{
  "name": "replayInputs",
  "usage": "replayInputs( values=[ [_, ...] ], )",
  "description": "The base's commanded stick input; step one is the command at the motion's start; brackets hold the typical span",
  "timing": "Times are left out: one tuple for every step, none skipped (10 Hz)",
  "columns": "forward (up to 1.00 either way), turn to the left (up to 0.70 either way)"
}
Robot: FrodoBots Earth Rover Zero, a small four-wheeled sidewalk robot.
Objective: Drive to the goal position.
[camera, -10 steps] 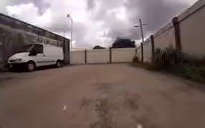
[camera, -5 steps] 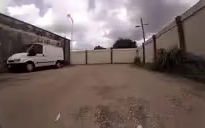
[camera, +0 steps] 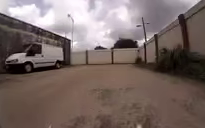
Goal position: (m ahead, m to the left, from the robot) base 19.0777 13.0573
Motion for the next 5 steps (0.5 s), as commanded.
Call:
replayInputs(
  values=[
    [0.5, 0.0],
    [0.5, 0.0],
    [0.5, 0.0],
    [0.5, 0.0],
    [0.5, 0.0]
  ],
)
